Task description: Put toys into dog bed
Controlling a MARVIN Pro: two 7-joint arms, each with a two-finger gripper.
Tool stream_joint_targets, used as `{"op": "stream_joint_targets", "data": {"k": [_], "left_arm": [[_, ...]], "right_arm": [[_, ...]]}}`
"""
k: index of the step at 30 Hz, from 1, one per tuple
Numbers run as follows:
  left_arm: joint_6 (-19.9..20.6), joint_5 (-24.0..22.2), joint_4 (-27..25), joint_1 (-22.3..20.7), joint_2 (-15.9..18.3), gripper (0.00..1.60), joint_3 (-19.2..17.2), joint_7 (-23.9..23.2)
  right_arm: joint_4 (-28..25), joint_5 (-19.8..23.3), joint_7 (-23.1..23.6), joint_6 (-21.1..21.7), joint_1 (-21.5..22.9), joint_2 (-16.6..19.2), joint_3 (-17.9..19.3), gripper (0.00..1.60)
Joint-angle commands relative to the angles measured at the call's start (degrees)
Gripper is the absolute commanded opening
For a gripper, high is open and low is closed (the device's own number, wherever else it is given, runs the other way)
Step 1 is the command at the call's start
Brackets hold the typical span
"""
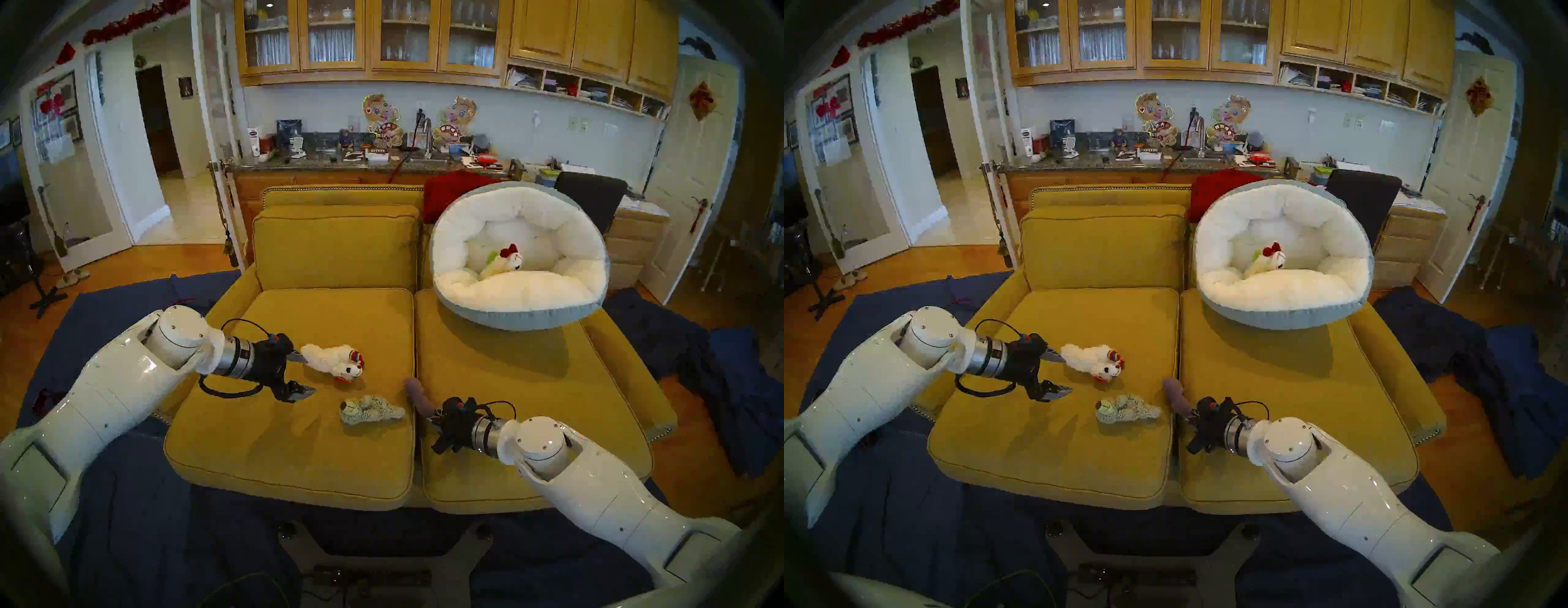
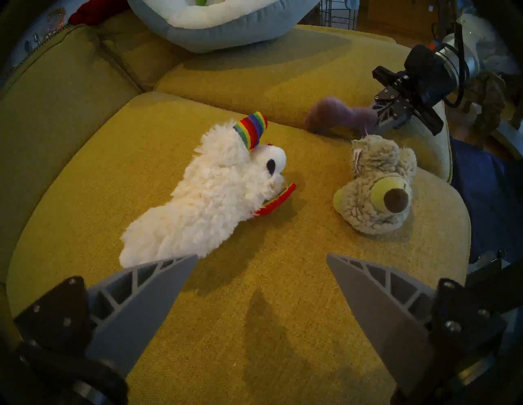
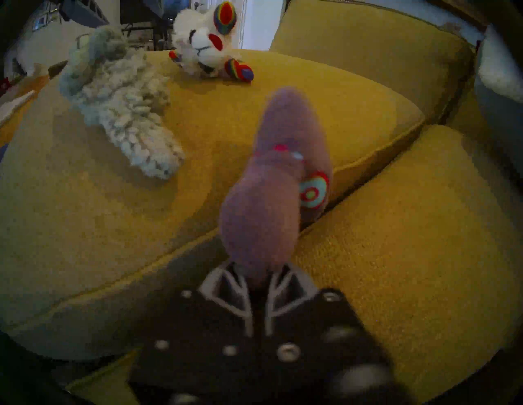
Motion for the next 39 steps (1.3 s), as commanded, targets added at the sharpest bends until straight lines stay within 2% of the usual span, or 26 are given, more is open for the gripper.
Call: {"op": "stream_joint_targets", "data": {"k": [1,9,19,27,28,30,31,32,38,39], "left_arm": [[-0.08,-0.22,-0.53,-1.92,-0.04,1.6,-1.08,0.01],[-0.11,-0.21,-0.57,-1.84,-0.02,1.6,-1.08,0.08],[-0.15,-0.19,-0.59,-1.74,0.01,1.6,-1.07,0.14],[-0.16,-0.18,-0.6,-1.68,0.02,1.6,-1.05,0.18],[-0.16,-0.18,-0.6,-1.67,0.02,1.6,-1.05,0.18],[-0.16,-0.18,-0.6,-1.67,0.02,1.6,-1.05,0.18],[-0.16,-0.19,-0.6,-1.68,0.02,1.6,-1.05,0.18],[-0.16,-0.19,-0.6,-1.68,0.02,1.6,-1.05,0.18],[-0.16,-0.19,-0.61,-1.67,0.03,1.6,-1.05,0.19],[-0.16,-0.18,-0.61,-1.67,0.03,1.6,-1.05,0.19]], "right_arm": [[-3.41,-0.1,-0.93,-2.07,0.56,1.09,1.69,0.0],[-9.31,1.29,-0.77,-3.17,-0.25,3.63,4.5,0.0],[-14.73,4.9,-1.15,-1.1,2.89,5.64,10.86,0.0],[-14.17,7.37,-1.5,2.37,8.42,4.65,16.53,0.0],[-14.81,7.38,-1.64,2.81,7.52,4.31,18.14,0.0],[-14.4,7.57,-1.61,3.44,8.5,4.24,18.29,0.0],[-13.11,7.95,-1.56,4.6,10.91,4.13,17.83,0.0],[-13.86,7.77,-1.81,4.92,9.38,3.71,19.68,0.0],[-10.53,6.85,-2.84,8.76,12.18,2.33,22.76,0.0],[-9.21,6.96,-2.77,9.44,13.96,2.17,22.36,0.0]]}}
